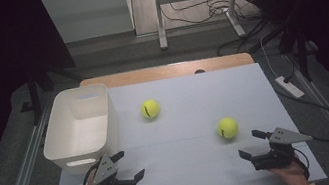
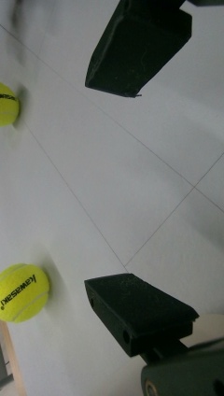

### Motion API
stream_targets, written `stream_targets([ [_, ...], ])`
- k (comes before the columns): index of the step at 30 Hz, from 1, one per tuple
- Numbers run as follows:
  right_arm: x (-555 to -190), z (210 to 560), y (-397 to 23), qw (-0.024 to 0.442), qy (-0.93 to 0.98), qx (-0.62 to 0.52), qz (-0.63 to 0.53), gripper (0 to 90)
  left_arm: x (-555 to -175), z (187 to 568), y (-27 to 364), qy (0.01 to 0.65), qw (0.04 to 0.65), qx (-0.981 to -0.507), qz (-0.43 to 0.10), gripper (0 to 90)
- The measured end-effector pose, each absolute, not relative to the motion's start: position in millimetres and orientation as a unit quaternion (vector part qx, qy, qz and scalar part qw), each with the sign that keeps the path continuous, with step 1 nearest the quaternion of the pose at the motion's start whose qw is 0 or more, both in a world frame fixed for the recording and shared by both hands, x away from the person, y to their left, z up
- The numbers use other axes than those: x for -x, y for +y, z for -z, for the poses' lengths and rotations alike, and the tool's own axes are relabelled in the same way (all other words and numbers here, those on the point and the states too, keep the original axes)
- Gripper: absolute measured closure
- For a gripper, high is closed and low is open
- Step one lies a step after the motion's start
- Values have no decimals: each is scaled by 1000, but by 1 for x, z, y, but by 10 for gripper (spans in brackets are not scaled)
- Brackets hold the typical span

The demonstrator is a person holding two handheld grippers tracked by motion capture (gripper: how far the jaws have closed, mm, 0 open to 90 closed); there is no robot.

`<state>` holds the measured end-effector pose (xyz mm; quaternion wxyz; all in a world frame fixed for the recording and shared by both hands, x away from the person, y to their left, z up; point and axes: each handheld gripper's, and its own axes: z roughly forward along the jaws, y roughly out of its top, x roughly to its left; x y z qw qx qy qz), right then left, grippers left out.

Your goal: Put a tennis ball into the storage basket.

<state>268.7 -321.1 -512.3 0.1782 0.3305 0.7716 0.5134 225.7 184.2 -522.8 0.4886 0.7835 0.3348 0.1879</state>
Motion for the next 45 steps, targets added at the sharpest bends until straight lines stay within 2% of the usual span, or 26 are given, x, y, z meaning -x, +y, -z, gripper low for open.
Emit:
stream_targets([
  [45, -266, 510, -314, 182, 774, -330, -510, 84, -225, 506, 175, 338, 488, -783, -186, 79],
])
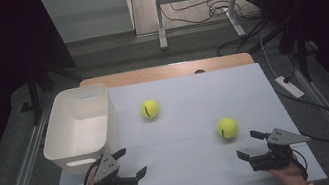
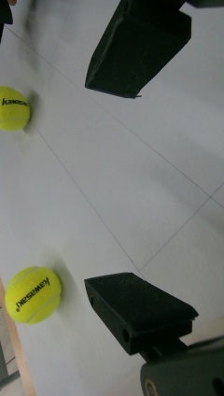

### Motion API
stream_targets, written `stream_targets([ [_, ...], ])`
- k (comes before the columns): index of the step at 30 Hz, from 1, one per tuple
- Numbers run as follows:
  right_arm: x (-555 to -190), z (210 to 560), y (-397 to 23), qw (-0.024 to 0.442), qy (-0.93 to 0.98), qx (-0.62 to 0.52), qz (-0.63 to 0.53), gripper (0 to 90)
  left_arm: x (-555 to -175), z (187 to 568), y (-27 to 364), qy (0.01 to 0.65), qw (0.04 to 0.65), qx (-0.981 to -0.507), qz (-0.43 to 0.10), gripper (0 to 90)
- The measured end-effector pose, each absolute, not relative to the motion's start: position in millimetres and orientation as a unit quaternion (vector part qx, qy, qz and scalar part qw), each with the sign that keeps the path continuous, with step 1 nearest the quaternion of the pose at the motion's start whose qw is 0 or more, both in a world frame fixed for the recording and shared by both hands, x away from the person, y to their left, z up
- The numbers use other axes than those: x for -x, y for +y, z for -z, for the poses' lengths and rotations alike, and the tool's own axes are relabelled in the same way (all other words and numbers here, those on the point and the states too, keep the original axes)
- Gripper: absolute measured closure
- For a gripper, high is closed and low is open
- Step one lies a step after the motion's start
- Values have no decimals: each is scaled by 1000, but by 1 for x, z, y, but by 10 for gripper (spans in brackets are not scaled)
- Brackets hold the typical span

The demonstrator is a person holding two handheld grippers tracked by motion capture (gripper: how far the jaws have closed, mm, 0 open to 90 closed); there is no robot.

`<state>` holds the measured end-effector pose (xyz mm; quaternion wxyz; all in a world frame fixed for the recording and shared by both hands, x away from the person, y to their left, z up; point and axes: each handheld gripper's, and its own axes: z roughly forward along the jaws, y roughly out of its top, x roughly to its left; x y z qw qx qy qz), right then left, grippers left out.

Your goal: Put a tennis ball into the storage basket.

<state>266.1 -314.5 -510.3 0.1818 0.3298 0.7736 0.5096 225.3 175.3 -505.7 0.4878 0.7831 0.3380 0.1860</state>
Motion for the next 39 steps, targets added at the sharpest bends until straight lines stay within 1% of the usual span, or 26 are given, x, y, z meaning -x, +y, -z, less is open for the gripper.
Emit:
stream_targets([
  [7, -266, 510, -314, 182, 774, -329, -509, 85, -224, 501, 172, 332, 487, -785, -188, 80],
  [15, -266, 511, -314, 182, 775, -328, -509, 86, -229, 499, 170, 340, 488, -783, -183, 80],
  [39, -271, 510, -309, 176, 776, -324, -512, 87, -235, 484, 163, 356, 467, -789, -180, 78],
])
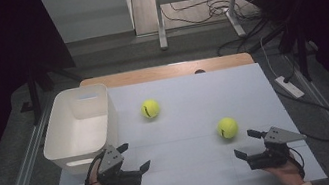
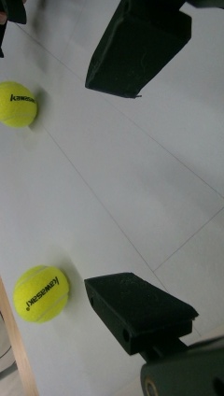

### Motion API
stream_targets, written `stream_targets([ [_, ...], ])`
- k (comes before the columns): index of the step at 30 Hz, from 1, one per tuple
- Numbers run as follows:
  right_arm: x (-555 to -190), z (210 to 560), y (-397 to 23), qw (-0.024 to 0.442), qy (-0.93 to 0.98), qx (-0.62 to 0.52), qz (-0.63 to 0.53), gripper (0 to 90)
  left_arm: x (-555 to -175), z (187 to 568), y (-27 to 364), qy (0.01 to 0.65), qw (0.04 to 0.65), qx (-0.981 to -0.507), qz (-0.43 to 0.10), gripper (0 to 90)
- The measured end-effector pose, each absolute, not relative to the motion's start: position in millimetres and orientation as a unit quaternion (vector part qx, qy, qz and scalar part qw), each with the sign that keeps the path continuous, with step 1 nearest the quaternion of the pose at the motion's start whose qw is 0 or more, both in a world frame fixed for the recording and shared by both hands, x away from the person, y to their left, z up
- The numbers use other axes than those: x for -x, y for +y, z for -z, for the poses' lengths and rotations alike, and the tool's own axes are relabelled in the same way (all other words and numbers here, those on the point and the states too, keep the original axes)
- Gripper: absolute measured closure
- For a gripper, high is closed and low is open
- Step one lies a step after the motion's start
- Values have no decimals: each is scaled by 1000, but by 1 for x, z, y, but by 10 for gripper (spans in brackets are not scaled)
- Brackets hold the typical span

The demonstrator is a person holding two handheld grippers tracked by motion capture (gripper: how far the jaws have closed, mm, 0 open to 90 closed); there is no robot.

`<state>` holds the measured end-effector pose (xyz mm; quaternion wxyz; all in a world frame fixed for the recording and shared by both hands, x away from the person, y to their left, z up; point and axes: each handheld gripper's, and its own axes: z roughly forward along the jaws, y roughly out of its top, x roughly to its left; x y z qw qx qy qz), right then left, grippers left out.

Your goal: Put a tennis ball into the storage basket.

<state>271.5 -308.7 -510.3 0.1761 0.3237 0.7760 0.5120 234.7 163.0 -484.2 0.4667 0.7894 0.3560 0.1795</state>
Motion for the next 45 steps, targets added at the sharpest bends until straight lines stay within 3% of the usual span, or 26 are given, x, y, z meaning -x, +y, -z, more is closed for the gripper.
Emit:
stream_targets([
  [45, -274, 511, -308, 177, 778, -321, -510, 87, -264, 472, 133, 364, 443, -803, -164, 77],
])
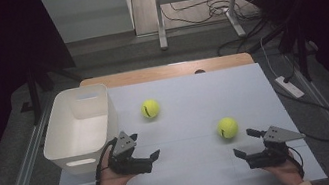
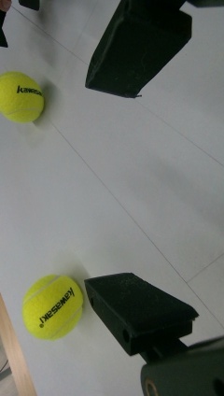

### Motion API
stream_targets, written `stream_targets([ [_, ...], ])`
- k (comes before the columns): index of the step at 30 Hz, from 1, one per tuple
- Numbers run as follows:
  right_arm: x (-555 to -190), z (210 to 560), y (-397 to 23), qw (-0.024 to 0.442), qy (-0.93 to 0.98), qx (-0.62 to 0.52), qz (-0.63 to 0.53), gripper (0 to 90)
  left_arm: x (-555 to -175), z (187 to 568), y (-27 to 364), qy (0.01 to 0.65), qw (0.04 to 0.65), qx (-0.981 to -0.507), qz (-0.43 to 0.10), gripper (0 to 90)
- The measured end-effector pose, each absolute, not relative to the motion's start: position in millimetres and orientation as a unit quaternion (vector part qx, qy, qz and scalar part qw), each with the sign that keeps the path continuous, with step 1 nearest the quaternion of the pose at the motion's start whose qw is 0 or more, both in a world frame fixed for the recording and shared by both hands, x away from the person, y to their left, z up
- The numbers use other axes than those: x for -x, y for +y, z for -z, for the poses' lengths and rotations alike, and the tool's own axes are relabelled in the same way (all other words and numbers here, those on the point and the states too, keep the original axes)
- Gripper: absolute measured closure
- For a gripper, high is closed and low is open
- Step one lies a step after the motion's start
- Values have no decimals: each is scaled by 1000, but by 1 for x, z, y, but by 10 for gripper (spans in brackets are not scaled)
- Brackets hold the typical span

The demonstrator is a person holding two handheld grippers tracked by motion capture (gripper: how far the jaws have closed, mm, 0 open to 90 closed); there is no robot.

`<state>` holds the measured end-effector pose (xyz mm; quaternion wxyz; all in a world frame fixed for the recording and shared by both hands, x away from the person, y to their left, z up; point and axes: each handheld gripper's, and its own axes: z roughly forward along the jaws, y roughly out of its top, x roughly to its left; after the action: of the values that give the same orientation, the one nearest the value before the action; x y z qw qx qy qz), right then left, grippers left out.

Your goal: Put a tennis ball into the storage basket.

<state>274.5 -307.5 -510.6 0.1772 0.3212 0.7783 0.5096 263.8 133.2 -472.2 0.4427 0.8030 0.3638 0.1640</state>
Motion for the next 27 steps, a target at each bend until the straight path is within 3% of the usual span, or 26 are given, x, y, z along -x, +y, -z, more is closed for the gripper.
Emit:
stream_targets([
  [27, -275, 511, -308, 176, 778, -322, -510, 87, -282, 466, 112, 359, 431, -812, -162, 73],
])
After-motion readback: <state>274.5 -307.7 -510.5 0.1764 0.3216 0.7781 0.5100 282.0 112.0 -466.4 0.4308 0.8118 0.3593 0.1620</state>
